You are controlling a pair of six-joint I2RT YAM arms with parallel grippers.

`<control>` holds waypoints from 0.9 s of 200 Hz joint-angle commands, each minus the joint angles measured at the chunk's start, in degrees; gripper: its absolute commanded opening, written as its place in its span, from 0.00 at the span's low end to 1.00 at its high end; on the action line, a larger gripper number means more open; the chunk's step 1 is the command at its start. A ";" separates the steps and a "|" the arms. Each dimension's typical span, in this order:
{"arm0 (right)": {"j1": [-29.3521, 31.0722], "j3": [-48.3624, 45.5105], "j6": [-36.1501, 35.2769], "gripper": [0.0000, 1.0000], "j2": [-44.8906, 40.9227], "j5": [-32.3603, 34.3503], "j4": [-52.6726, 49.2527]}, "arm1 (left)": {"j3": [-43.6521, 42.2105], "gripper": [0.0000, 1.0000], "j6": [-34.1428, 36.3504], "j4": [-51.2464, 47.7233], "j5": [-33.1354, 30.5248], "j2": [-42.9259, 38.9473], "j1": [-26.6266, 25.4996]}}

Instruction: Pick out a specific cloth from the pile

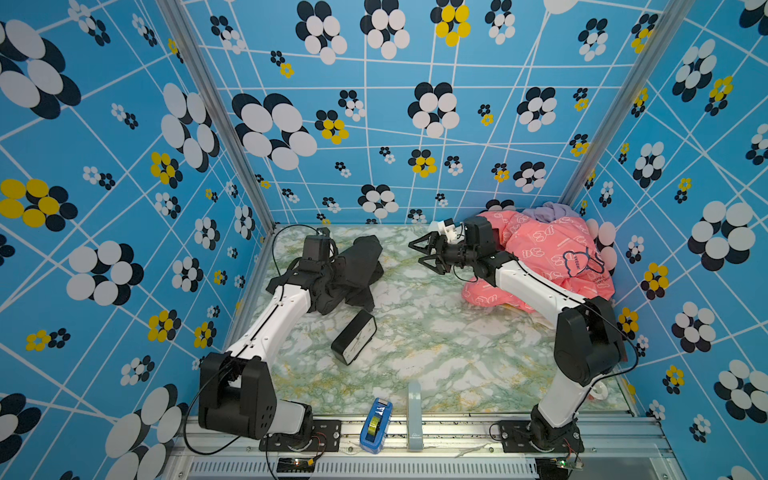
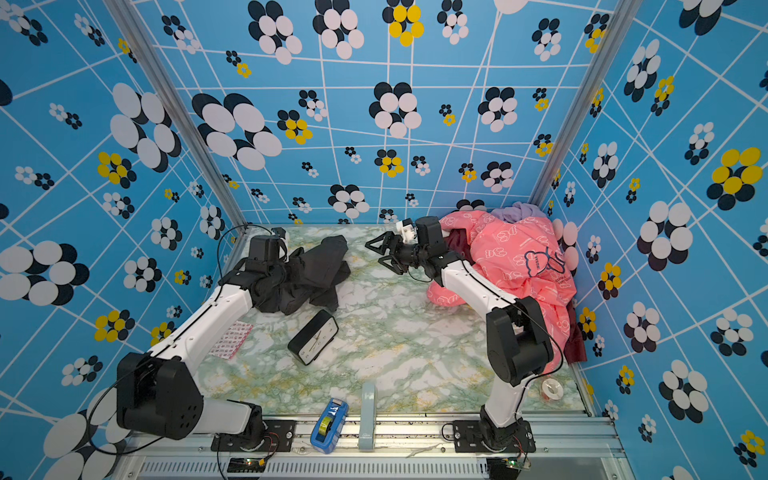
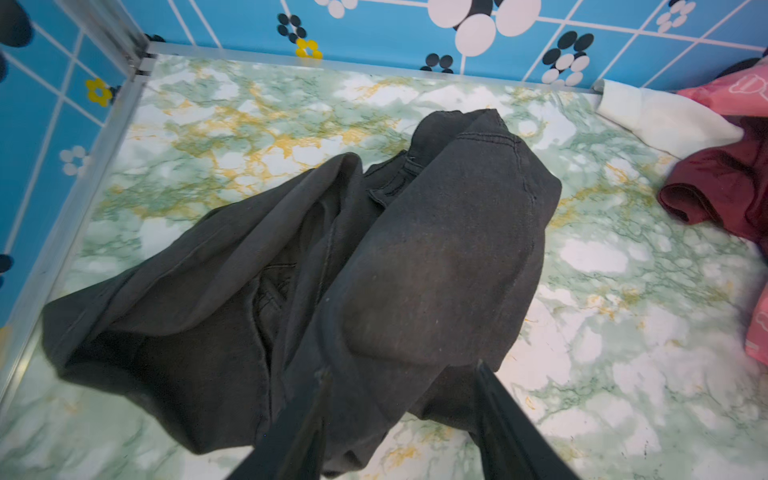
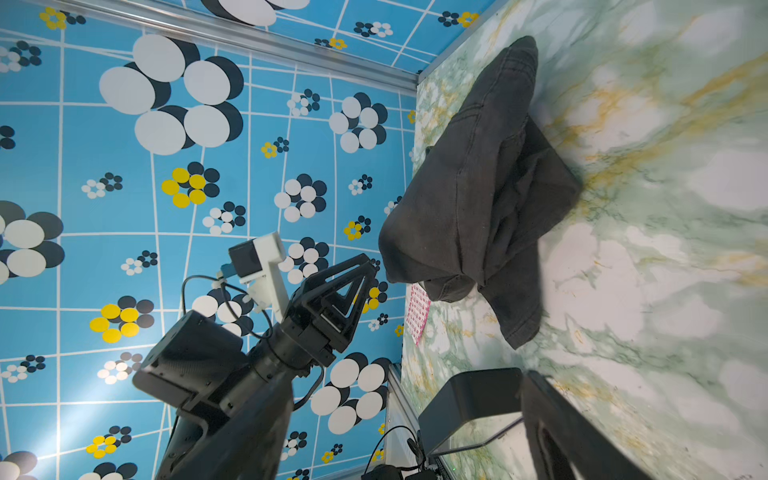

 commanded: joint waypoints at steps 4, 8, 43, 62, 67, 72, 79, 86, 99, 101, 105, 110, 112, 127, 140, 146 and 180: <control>-0.51 -5.11 1.83 0.87 -2.67 0.57 6.97 | 2.53 0.53 -2.07 -2.37 7.80 6.10 0.52; -0.69 -5.75 2.02 0.87 -2.98 0.56 7.52 | 2.82 0.53 -2.41 -2.16 8.13 7.11 0.52; -1.83 -9.73 3.07 0.88 -5.19 0.81 9.98 | 6.90 0.54 -4.67 -3.08 3.85 16.96 1.10; -2.66 -11.43 3.04 0.89 -6.81 0.96 10.03 | 10.30 0.54 -6.25 -5.70 2.03 22.64 2.32; -2.97 -11.95 2.98 0.89 -7.32 1.02 10.01 | 10.65 0.54 -6.81 -5.95 1.46 23.65 2.68; -3.19 -12.50 2.95 0.89 -7.74 1.22 10.01 | 10.88 0.54 -7.44 -6.02 0.51 24.62 3.05; -3.60 -13.27 2.83 0.89 -8.41 1.46 9.94 | 10.82 0.54 -8.41 -5.87 -0.63 25.50 3.64; -3.93 -13.93 2.82 0.89 -9.06 1.59 9.88 | 10.46 0.54 -9.32 -5.03 -1.39 25.96 4.26; -4.58 -15.38 2.78 0.90 -10.05 1.78 9.93 | 9.91 0.53 -10.72 -3.68 -2.84 26.66 5.50; -4.64 -15.51 2.78 0.90 -10.19 1.88 9.94 | 9.91 0.53 -10.92 -3.61 -2.97 26.72 5.72; -4.81 -15.86 2.79 0.90 -10.51 1.86 9.93 | 10.02 0.53 -11.22 -3.44 -3.00 27.00 6.02; -4.98 -16.25 2.78 0.90 -10.78 1.87 9.90 | 10.02 0.53 -11.35 -3.03 -2.92 27.12 6.43; -5.00 -16.37 2.78 0.90 -10.89 1.88 9.89 | 10.05 0.53 -11.38 -2.83 -2.84 27.26 6.55; -5.29 -17.04 2.61 0.90 -11.54 1.95 9.77 | 10.35 0.53 -11.67 -2.19 -3.22 27.52 6.97; -5.36 -17.26 2.50 0.91 -11.85 1.99 9.64 | 10.67 0.54 -11.53 -1.59 -3.91 27.72 6.96; -5.47 -17.28 2.52 0.91 -12.02 2.12 9.42 | 10.85 0.54 -11.49 -1.65 -4.53 27.72 7.05; -5.44 -17.08 1.65 0.94 -13.54 2.22 8.81 | 8.44 0.61 -11.33 1.93 -2.94 23.27 6.52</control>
